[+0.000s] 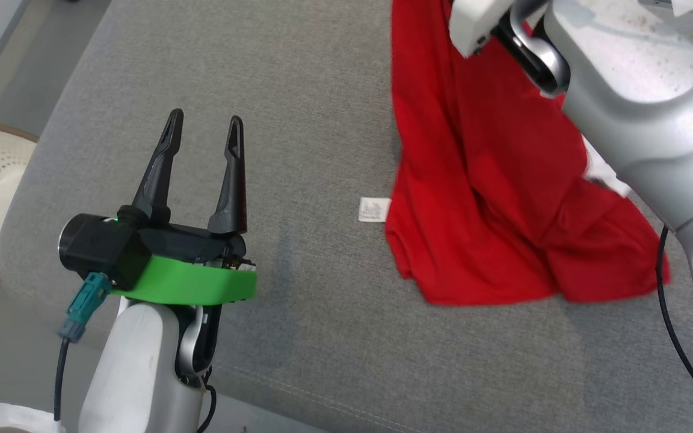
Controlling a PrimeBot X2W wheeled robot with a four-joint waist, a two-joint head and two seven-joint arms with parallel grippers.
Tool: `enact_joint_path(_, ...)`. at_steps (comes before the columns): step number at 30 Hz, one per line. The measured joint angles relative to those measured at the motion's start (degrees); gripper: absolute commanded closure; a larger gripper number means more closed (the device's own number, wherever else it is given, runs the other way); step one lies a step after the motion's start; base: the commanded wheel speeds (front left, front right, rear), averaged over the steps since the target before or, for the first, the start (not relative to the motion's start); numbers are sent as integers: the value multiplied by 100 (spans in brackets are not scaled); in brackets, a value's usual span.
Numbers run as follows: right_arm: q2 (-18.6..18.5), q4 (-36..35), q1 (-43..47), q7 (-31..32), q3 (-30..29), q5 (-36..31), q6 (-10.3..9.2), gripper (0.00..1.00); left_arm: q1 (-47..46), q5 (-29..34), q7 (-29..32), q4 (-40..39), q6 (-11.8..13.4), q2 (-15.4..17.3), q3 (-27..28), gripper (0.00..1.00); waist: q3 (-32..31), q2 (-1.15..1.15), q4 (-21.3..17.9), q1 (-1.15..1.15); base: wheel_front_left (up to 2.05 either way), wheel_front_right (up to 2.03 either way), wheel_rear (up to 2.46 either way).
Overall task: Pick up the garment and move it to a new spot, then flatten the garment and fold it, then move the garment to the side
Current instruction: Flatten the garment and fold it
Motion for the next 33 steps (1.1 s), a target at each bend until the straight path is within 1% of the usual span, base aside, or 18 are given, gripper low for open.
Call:
enact_joint_path(3, 73, -692, -230, -21, -784, -453, 0, 100, -2, 73, 0, -1, -21, 1, 86, 0, -28, 0, -230, 0, 0, 0, 0)
enact_joint_path(4, 73, -692, -230, -21, -784, -453, 0, 100, -2, 73, 0, -1, -21, 1, 86, 0, -28, 0, -230, 0, 0, 0, 0)
enact_joint_path(7, 52, -1545, 50, -29, -1523, -975, 0, 100, -3, 161, 0, -16, -31, -1, 164, 0, -47, 0, -462, 0, 0, 0, 0)
enact_joint_path(10, -86, -2111, 1003, -27, -1963, -1310, 0, 100, -2, 210, -7, -14, -66, -1, 231, 0, -60, 0, -690, 0, 0, 0, 0)
enact_joint_path(14, -344, -2573, 2518, -27, -2659, -1445, 0, 100, 18, 258, -8, -8, -77, -1, 283, 0, -77, 0, -976, 0, 0, 0, 0)
enact_joint_path(17, -416, -2721, 3601, -26, -3253, -1488, -1, 100, 39, 307, -8, -7, -97, 3, 318, 0, -79, 0, -1173, 0, 0, 0, 0)
enact_joint_path(21, -371, -2763, 4763, -26, -4065, -1523, -2, 100, 73, 350, -8, 12, -122, 22, 326, 0, -69, 0, -1390, 0, 0, 0, 0)
enact_joint_path(26, -104, -2749, 5995, -26, -4797, -1464, -1, 100, 97, 357, -8, 42, -145, 52, 325, 0, -54, 0, -1534, 0, 0, 0, 0)
enact_joint_path(29, 121, -2725, 6491, -26, -5025, -1440, -2, 100, 163, 358, -8, 40, -145, 85, 391, 0, -42, 0, -1582, 0, 0, 0, 0)
enact_joint_path(32, 313, -2523, 6709, -27, -5082, -1443, -1, 100, 246, 361, -8, 31, -120, 140, 488, 0, -21, 0, -1651, 0, 0, 0, 0)
enact_joint_path(33, 347, -2414, 6733, -27, -5087, -1447, -1, 88, 259, 363, -8, 27, -114, 155, 516, 0, -15, 0, -1677, 0, 0, 0, 0)
